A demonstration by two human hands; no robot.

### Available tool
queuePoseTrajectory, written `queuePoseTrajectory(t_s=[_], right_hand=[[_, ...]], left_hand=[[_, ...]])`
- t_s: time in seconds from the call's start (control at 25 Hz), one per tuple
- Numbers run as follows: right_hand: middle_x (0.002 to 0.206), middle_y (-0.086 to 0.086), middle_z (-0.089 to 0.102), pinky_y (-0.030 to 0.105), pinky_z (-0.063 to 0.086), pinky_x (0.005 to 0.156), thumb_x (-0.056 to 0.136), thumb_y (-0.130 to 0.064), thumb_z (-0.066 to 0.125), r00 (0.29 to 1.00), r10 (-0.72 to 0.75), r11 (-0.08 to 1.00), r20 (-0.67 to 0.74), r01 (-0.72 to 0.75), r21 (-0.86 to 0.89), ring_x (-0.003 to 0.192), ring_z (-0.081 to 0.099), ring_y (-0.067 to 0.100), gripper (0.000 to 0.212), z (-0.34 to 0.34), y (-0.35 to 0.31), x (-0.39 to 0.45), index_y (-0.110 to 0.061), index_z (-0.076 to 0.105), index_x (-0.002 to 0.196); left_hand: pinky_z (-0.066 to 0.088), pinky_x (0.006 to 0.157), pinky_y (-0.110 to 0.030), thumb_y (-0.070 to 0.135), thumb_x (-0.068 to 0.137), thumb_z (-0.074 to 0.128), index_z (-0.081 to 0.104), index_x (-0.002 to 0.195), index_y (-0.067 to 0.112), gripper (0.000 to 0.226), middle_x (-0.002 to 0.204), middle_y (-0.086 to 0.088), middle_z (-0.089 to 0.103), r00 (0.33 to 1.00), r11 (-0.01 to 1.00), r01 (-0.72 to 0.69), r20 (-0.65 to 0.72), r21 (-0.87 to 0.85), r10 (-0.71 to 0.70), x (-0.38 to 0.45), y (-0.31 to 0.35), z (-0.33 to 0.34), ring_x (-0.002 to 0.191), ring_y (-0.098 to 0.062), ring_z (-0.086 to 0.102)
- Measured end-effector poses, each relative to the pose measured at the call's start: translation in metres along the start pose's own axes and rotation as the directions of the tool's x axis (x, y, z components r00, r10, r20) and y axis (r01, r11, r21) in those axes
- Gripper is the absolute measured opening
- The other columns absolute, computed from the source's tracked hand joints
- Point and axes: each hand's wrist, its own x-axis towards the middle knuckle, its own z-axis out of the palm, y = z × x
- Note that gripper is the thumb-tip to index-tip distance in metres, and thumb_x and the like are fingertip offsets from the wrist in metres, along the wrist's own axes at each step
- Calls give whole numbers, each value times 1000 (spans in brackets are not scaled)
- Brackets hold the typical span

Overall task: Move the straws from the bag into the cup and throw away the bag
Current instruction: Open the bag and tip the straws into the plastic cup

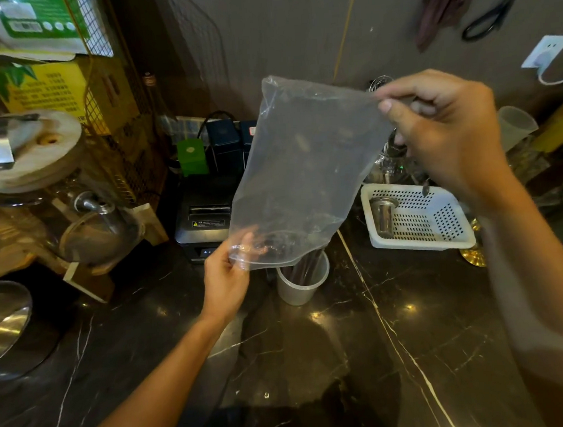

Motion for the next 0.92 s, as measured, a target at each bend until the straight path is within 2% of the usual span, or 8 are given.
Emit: queuePoseTrajectory(t_s=[0.16,0.32,0.4,0.52,0.64,0.76,0.84,0.92], right_hand=[[103,7,72,49,56,72,103,-19,64,994,-103,992,-46,99,-78,80,66,20,19,-13,-6,10,-13,77,116],[103,15,72,54,54,71,104,-17,63,995,-97,989,-36,92,-117,79,67,30,20,-15,-7,10,-10,76,117],[104,20,73,55,53,67,104,-19,63,994,-105,987,-37,99,-127,76,66,38,20,-17,-4,11,-10,76,117],[100,19,73,55,53,66,104,-19,64,994,-80,994,-71,73,-86,72,65,39,20,-20,4,12,-10,76,117],[94,-2,72,43,60,75,103,-16,65,994,-18,1000,-106,17,-10,76,68,18,17,-22,17,9,-12,75,116],[91,-14,74,26,60,78,100,-16,67,983,128,988,-132,-116,99,80,69,-1,17,-23,38,6,-27,75,109],[81,-24,76,15,57,72,96,-19,68,969,223,967,-104,-207,146,76,69,-7,25,-20,50,-1,-43,77,94],[81,-27,77,11,55,71,92,-19,70,955,290,940,-60,-273,204,77,71,-8,32,-17,61,-12,-48,78,82]], left_hand=[[57,96,-24,22,106,55,69,129,21,27,120,21,74,995,995,-92,25,26,92,9,13,0,117,-7,69],[57,97,-24,22,106,56,69,131,15,29,122,21,74,996,995,-89,6,42,89,10,16,3,118,-5,69],[57,93,-20,20,106,56,69,131,10,30,119,22,75,993,992,-117,2,54,117,14,19,5,112,-2,71],[58,90,-23,18,106,55,69,129,8,29,117,9,77,992,990,-126,-2,62,126,22,29,7,108,-5,73],[59,85,-22,11,103,58,76,106,20,21,103,11,78,992,991,-128,-2,38,128,29,41,9,99,-6,75],[57,69,-15,3,100,63,73,83,23,28,79,17,78,997,997,-73,-34,-19,73,37,54,8,75,1,73],[60,72,-20,10,102,61,75,87,15,20,84,8,80,1000,991,-1,-25,-132,-3,41,60,8,80,-5,76],[63,84,-34,21,106,55,77,100,12,25,100,-5,81,993,956,121,18,-267,-120,41,65,8,94,-21,77]])
